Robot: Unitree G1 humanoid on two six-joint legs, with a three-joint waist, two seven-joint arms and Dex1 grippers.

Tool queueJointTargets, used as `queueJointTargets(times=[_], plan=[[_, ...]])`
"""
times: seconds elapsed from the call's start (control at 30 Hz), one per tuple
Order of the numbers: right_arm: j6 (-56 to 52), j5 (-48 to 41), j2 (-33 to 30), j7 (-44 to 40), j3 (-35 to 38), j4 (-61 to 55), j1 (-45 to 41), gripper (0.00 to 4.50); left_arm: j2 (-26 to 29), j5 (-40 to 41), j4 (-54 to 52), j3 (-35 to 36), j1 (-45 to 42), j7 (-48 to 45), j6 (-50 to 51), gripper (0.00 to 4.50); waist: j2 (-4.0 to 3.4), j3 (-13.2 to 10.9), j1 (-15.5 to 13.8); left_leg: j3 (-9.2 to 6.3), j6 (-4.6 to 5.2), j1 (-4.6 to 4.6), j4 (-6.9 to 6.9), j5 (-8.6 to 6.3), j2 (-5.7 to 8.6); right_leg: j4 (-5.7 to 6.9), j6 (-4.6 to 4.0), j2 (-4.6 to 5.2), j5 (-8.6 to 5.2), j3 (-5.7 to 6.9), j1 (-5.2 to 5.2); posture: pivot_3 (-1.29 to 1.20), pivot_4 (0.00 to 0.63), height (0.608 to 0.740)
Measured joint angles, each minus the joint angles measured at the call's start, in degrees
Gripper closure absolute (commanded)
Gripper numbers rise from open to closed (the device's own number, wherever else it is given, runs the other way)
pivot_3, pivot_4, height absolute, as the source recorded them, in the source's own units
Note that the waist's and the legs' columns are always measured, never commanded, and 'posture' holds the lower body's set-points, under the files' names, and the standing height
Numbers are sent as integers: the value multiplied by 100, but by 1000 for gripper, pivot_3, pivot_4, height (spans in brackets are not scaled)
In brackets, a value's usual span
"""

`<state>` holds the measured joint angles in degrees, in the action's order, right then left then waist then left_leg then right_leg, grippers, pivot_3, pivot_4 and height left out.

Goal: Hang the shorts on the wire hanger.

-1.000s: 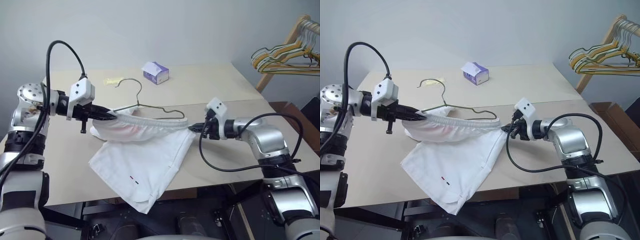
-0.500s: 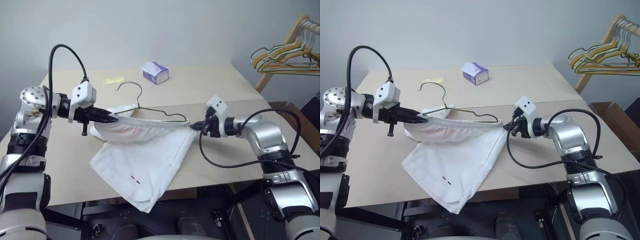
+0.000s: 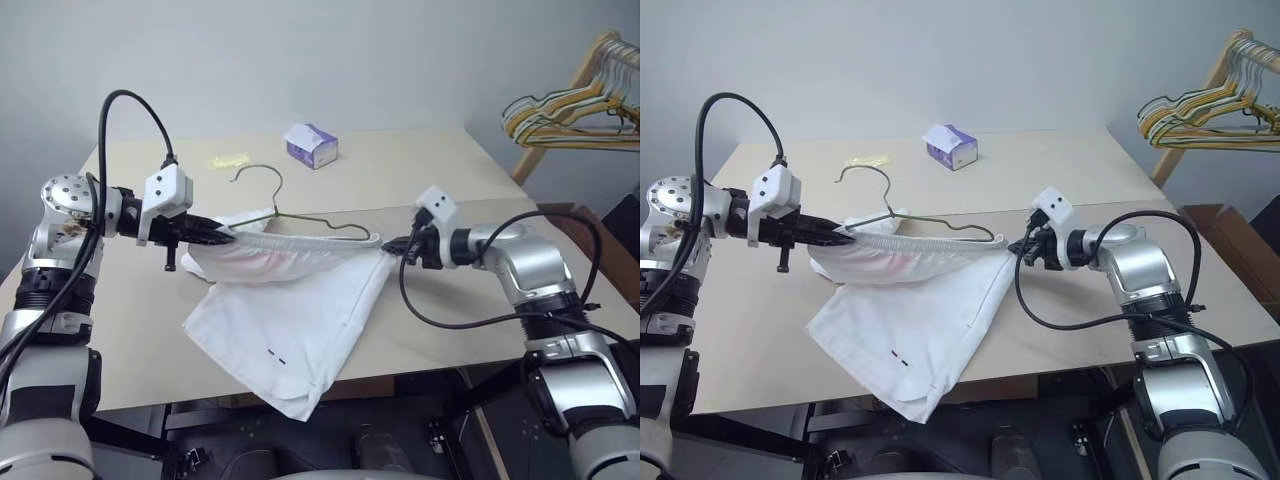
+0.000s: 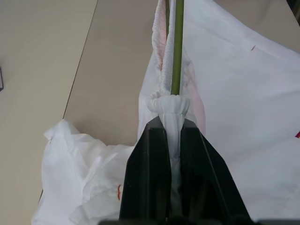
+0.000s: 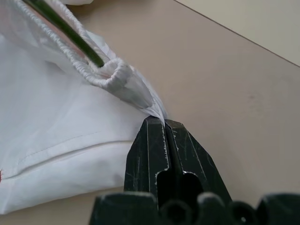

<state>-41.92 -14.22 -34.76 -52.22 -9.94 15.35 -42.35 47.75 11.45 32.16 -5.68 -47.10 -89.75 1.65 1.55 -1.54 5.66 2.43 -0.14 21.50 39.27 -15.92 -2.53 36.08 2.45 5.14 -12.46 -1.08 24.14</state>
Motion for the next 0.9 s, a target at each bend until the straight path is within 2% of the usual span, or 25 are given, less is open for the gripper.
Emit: queueJointTargets(times=[0.17, 0.33, 0.47, 0.63, 0.9], plan=[[0, 0, -2, 10, 0, 102, -28, 4462, 66, -14, -36, -10, 11, -161, -13, 4500, 0, 0, 1, 0, 0, 0, 0, 0, 0, 0, 0, 0, 0, 0, 0, -48, 0, 740], [2, 0, -5, 3, 0, -10, -54, 4462, 93, -269, 44, -29, 10, 207, -33, 4500, 0, 0, -5, 0, 0, -1, 0, 0, 0, 0, 0, 0, 0, 0, 0, -44, 0, 740], [150, 16, -150, -46, -26, -385, -35, 4462, 65, -485, 209, -80, -27, 606, -50, 4500, 0, 0, -8, -1, 0, 1, 0, 0, 1, 2, 0, 1, 0, 1, 0, -46, 0, 740], [230, 153, -388, -107, -128, -1102, -30, 4462, 50, -500, 231, -108, -35, 564, -173, 4500, 0, 0, -11, -1, 0, 2, 0, 0, 0, 1, 0, 1, 0, 1, 3, -56, 0, 740], [-492, 404, -517, -235, -766, -2158, -1169, 4462, -111, -434, 98, -73, -244, 616, -126, 4500, -1, -1, -2, 1, 0, 5, 0, 0, -1, 3, 0, 0, 0, 1, 7, -72, 0, 740]])
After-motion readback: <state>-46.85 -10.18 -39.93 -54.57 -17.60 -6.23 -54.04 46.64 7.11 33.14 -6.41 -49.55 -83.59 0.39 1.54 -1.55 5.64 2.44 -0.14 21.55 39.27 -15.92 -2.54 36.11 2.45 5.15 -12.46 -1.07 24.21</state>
